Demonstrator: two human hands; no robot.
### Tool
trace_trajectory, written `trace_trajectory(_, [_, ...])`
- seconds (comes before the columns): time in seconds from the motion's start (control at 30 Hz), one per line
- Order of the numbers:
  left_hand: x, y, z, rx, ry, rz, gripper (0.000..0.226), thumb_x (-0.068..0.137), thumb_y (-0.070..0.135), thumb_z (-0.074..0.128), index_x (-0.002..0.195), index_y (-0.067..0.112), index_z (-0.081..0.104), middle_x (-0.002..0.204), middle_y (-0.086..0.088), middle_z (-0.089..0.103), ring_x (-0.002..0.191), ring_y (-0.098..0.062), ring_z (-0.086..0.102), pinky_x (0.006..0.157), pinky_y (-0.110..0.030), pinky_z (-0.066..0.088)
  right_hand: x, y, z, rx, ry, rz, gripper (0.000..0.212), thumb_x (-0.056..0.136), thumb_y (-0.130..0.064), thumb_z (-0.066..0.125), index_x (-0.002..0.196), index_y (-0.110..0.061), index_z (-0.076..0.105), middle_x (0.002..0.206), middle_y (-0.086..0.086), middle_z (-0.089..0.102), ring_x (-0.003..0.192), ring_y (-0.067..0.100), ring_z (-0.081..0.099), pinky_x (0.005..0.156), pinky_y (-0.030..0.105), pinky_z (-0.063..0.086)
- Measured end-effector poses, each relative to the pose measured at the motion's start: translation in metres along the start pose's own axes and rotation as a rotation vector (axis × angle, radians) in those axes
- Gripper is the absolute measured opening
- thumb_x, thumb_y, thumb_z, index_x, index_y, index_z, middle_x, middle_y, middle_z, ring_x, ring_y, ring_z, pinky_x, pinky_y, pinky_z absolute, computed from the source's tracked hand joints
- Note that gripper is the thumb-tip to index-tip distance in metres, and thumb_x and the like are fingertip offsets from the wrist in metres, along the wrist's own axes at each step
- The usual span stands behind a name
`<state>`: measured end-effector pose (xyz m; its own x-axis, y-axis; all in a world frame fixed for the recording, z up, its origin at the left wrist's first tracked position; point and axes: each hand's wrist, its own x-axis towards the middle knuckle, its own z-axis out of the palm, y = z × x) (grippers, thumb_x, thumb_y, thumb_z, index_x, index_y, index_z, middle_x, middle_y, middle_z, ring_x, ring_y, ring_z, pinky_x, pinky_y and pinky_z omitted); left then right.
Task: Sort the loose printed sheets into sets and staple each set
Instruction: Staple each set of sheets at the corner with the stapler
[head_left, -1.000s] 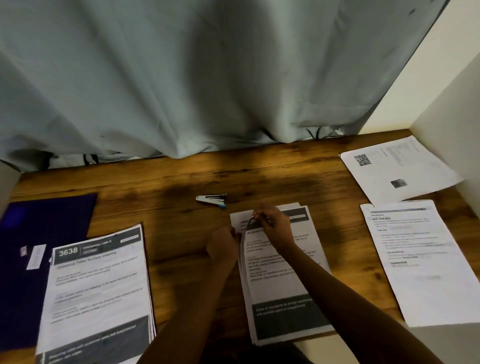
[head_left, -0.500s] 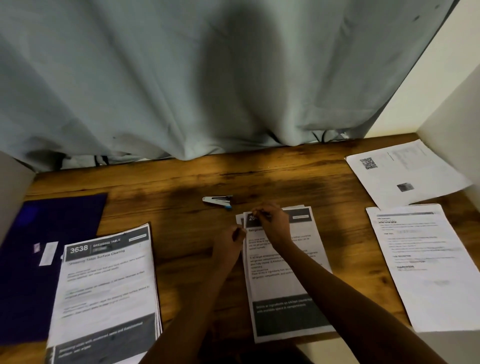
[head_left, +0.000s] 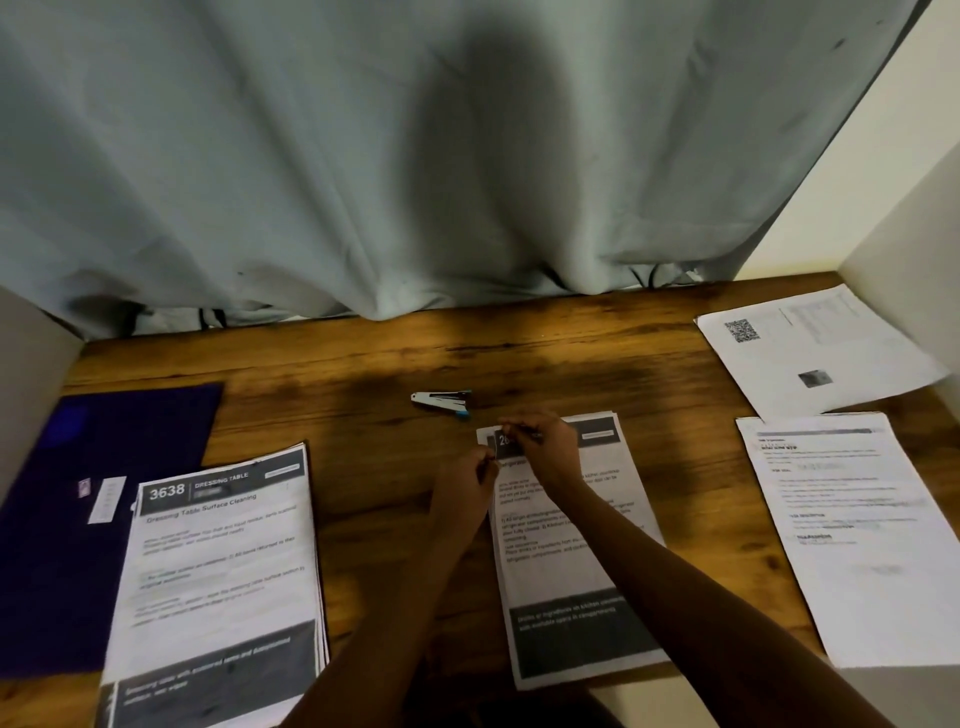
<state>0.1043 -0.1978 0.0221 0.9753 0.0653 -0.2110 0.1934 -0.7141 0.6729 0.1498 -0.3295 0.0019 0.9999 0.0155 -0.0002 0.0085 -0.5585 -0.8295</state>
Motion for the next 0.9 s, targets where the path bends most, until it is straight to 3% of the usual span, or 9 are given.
trace_trajectory(0.23, [-0.002, -0.001, 0.001, -0.023, -0.028, -0.015, 0.026, 0.096, 0.025, 0.052, 0.118, 0.014, 0.059, 0.11, -0.003, 0.064, 0.1, -0.014, 0.061, 0.079, -0.019, 0.045, -0.002, -0.002, -0.005, -0.016, -0.011, -0.02, 0.014, 0.089, -0.014, 0.06, 0.098, -0.018, 0.07, 0.103, -0.003, 0.067, 0.1, 0.009, 0.058, 0.089, 0.025, 0.048])
trace_trajectory(0.4, [0.001, -0.013, 0.003, -0.149, 0.024, -0.153, 0.025, 0.097, 0.037, 0.046, 0.098, 0.018, 0.062, 0.098, -0.005, 0.067, 0.088, -0.017, 0.063, 0.078, -0.029, 0.052, -0.007, 0.0, -0.01, -0.057, -0.015, -0.068, 0.014, 0.089, -0.009, 0.058, 0.092, -0.017, 0.069, 0.102, -0.001, 0.065, 0.098, 0.008, 0.056, 0.087, 0.022, 0.046])
trace_trajectory(0.53, [0.009, -0.01, -0.003, -0.188, 0.083, -0.27, 0.032, 0.099, 0.026, 0.044, 0.125, 0.01, 0.056, 0.122, -0.009, 0.06, 0.11, -0.021, 0.057, 0.087, -0.028, 0.043, -0.01, 0.005, -0.017, -0.093, -0.023, -0.073, 0.017, 0.089, -0.005, 0.056, 0.091, -0.017, 0.067, 0.104, -0.001, 0.064, 0.099, 0.007, 0.054, 0.085, 0.013, 0.039])
trace_trajectory(0.7, [0.018, 0.0, 0.001, -0.198, -0.047, -0.278, 0.037, 0.1, 0.022, 0.043, 0.136, 0.015, 0.044, 0.135, -0.007, 0.051, 0.118, -0.021, 0.053, 0.092, -0.031, 0.045, -0.008, 0.015, -0.014, -0.077, 0.023, -0.053, 0.016, 0.088, -0.005, 0.058, 0.091, -0.017, 0.068, 0.1, -0.004, 0.063, 0.099, 0.009, 0.056, 0.089, 0.027, 0.048])
trace_trajectory(0.9, [0.025, 0.016, 0.007, -0.248, -0.157, -0.331, 0.038, 0.1, 0.024, 0.042, 0.137, 0.015, 0.041, 0.129, -0.007, 0.054, 0.103, -0.017, 0.057, 0.066, -0.021, 0.044, -0.01, 0.021, -0.011, 0.0, 0.029, 0.012, 0.018, 0.088, -0.003, 0.058, 0.086, -0.018, 0.067, 0.096, -0.009, 0.06, 0.096, 0.01, 0.057, 0.09, 0.033, 0.05])
